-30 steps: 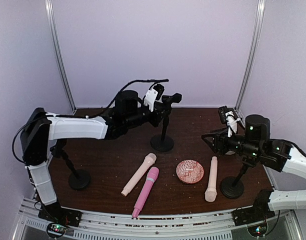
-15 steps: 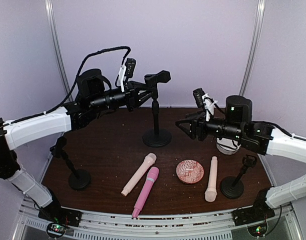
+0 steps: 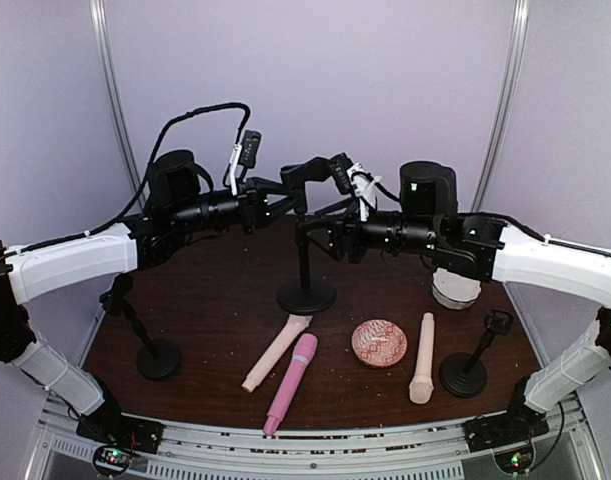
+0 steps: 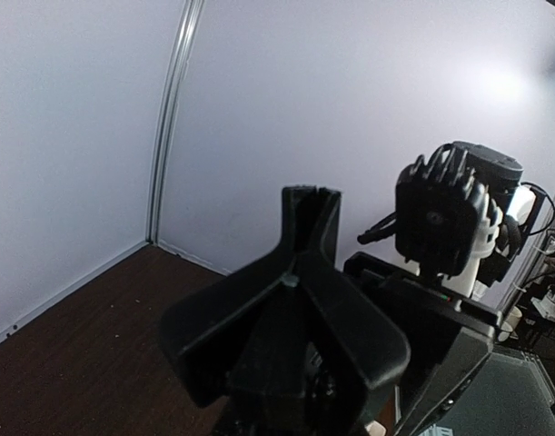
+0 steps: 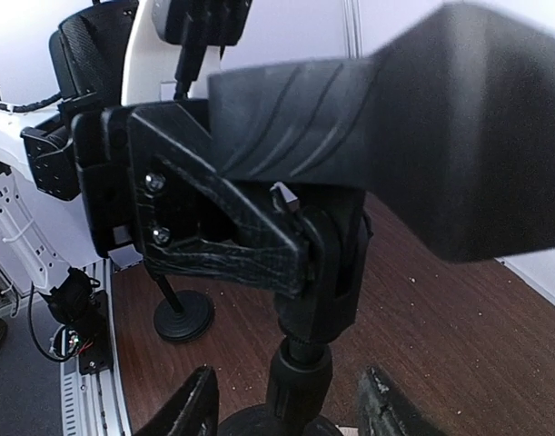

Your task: Attach the microphones to the stand

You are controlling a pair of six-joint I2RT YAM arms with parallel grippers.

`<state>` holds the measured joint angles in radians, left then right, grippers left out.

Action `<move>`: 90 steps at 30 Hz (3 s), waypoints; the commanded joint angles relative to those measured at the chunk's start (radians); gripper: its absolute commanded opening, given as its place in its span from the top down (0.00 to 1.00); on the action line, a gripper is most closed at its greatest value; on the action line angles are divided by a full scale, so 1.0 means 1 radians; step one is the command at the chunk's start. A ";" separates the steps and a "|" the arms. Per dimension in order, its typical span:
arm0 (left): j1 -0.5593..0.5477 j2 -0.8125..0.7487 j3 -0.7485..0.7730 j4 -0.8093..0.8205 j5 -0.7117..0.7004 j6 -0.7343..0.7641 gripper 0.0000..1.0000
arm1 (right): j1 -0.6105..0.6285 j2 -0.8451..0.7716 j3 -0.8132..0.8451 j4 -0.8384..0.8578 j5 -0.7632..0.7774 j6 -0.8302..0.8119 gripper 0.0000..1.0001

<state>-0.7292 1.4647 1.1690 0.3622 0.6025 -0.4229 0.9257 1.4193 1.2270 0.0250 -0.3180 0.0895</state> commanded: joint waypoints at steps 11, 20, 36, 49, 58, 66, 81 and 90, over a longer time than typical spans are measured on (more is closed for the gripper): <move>0.002 -0.046 -0.011 0.207 0.045 -0.103 1.00 | 0.018 0.058 0.072 -0.051 0.033 0.010 0.65; 0.001 -0.097 -0.062 0.119 -0.167 0.008 0.34 | 0.014 0.026 0.096 -0.060 0.093 0.031 0.96; -0.124 -0.072 -0.035 -0.096 -0.415 0.291 0.38 | 0.037 -0.036 0.121 0.111 0.418 0.188 1.00; -0.124 -0.043 -0.038 -0.068 -0.315 0.287 0.54 | 0.080 0.036 0.182 0.118 0.356 0.210 1.00; -0.124 -0.029 -0.037 -0.065 -0.278 0.290 0.64 | 0.086 0.061 0.189 0.132 0.328 0.207 1.00; -0.124 -0.013 -0.025 -0.078 -0.225 0.301 0.90 | 0.085 0.041 0.151 0.158 0.222 0.167 1.00; -0.122 -0.037 -0.056 0.018 -0.042 0.289 1.00 | -0.183 -0.071 -0.033 0.244 -0.254 0.318 0.43; -0.122 -0.058 -0.073 -0.003 -0.290 0.260 1.00 | 0.002 -0.080 0.079 -0.060 0.148 0.164 0.34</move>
<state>-0.8539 1.4437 1.1038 0.2623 0.4381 -0.1555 0.8257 1.3159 1.2224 0.1501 -0.4435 0.3443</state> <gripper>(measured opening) 0.147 0.679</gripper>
